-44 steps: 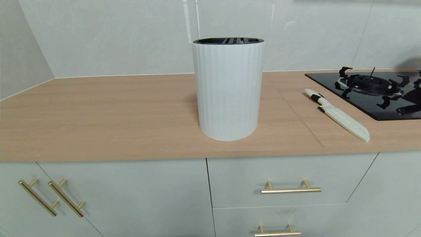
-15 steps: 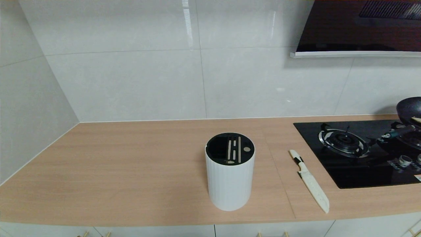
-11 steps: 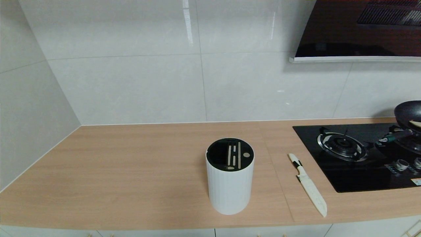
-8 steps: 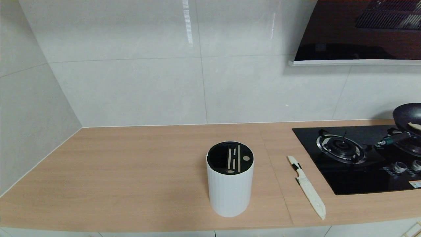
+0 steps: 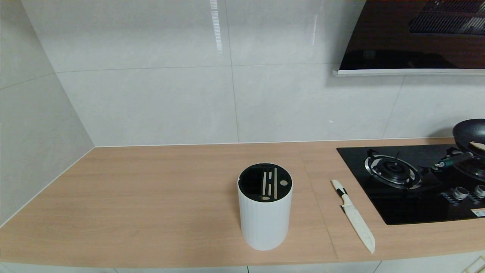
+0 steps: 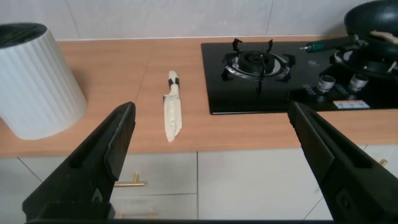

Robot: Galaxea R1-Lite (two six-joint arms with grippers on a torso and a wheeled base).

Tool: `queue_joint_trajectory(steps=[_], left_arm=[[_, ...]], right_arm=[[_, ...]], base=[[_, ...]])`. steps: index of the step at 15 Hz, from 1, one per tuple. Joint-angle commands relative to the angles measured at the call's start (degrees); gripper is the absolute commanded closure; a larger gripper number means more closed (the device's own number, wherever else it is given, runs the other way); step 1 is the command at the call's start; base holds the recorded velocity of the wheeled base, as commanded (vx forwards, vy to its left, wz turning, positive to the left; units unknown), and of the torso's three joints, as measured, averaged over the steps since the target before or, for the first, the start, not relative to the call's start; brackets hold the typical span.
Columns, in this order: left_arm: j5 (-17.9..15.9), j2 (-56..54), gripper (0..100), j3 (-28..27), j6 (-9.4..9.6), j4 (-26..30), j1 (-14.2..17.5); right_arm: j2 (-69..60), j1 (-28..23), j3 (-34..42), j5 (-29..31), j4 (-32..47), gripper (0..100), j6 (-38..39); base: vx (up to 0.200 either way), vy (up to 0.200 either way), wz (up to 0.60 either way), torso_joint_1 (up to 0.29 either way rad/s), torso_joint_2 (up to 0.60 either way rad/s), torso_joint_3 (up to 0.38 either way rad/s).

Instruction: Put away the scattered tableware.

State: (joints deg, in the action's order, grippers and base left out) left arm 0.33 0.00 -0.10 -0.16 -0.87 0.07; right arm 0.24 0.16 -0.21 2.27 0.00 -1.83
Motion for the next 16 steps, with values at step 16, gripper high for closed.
queue_joint_trajectory(steps=[16], left_arm=[[0.0, 0.0, 0, 0.0, -0.02, 0.0, 0.0]], right_arm=[[92.2, 6.8, -47.7, -7.0, -5.9, 0, 2.3]], base=[[0.000, 0.000, 0.00, 0.000, 0.00, 0.000]])
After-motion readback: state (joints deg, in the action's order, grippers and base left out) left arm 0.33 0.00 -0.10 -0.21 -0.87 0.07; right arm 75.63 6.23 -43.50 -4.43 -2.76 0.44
